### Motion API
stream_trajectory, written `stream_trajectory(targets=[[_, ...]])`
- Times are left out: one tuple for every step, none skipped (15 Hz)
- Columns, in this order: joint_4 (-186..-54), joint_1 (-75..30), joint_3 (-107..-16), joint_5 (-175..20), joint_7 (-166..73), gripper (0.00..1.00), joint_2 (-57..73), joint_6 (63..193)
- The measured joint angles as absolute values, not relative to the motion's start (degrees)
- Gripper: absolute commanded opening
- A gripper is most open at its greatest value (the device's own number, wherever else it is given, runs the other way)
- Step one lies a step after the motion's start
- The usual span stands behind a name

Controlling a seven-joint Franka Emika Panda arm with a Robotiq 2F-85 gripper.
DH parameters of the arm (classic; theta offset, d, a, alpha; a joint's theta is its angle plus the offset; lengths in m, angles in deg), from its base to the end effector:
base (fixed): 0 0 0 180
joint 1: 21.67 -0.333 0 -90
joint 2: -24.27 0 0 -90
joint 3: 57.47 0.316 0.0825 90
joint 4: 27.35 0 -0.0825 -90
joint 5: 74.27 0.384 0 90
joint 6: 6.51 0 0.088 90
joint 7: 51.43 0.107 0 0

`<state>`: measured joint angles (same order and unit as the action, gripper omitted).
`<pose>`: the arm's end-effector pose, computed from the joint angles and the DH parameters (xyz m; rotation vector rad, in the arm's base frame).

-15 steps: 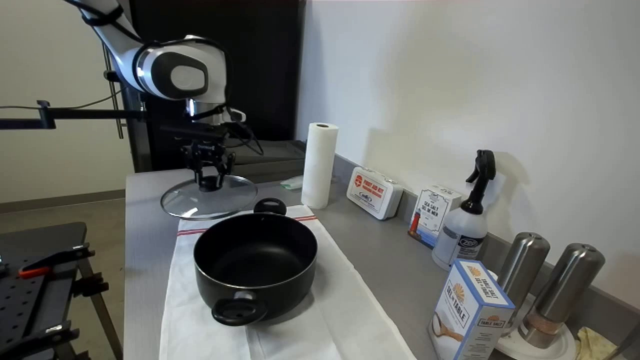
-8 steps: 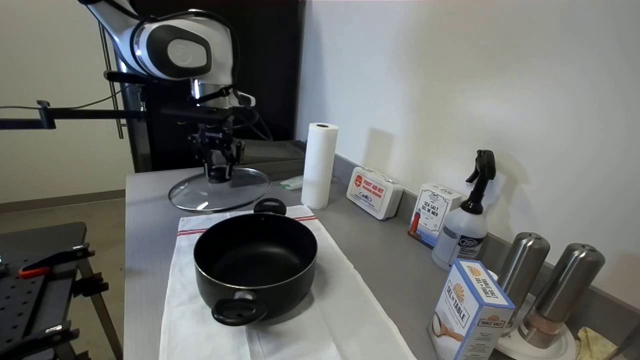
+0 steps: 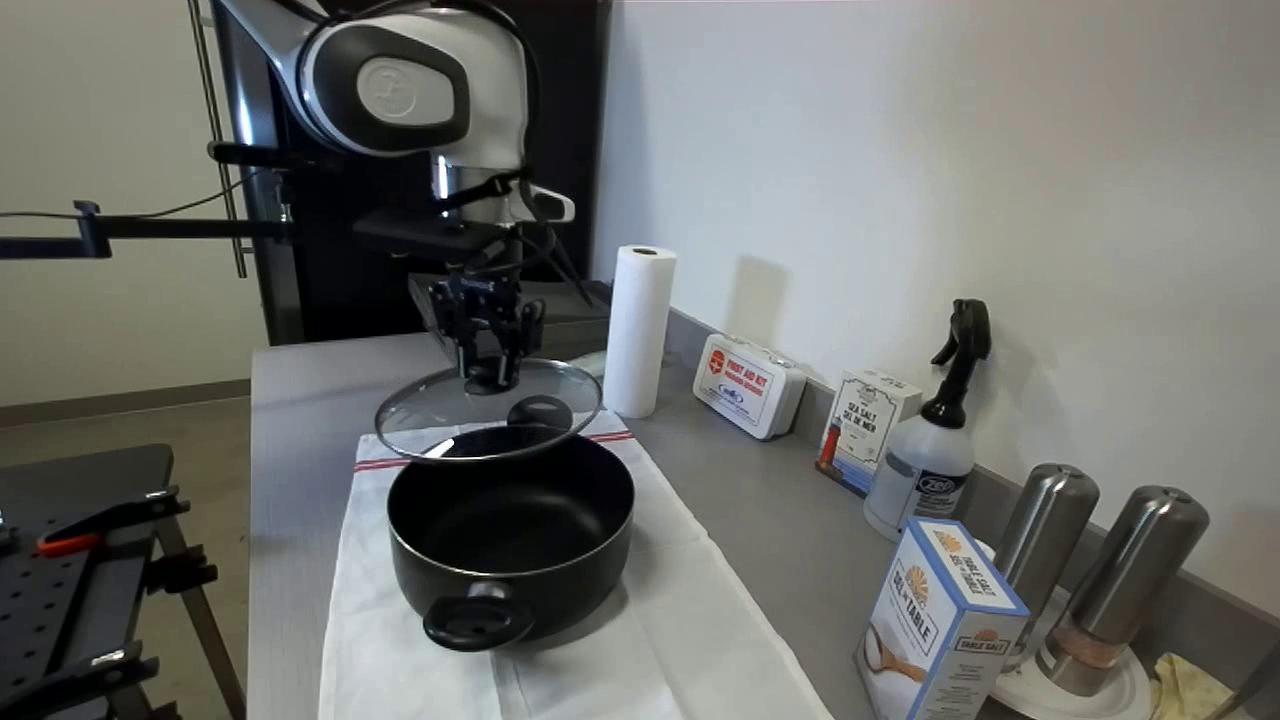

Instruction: Put the lid on the pot

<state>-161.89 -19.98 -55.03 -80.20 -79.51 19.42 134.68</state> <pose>0.5128 0.0069 0.2989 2.9438 0.8827 0.0245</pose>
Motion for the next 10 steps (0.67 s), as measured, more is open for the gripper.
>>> stream_trajectory(targets=[[-161.46,-19.29,-55.88,-79.71,-79.51,0.26,19.19,134.49],[-161.01,-18.6,-56.63,-79.03,-79.51,0.26,18.96,134.28],[-160.54,-17.99,-57.27,-78.32,-79.52,0.26,18.7,134.03],[-160.06,-17.38,-57.79,-77.52,-79.52,0.26,18.38,133.77],[-159.65,-16.85,-58.25,-76.69,-79.53,0.26,18.03,133.63],[-159.26,-16.4,-58.63,-75.97,-79.53,0.26,17.66,133.57],[-158.93,-15.96,-58.91,-75.36,-79.53,0.26,17.29,133.56],[-158.62,-15.58,-59.14,-74.81,-79.53,0.26,16.9,133.56],[-158.38,-15.25,-59.31,-74.23,-79.53,0.26,16.5,133.56],[-158.15,-14.96,-59.43,-73.79,-79.52,0.26,16.13,133.56]])
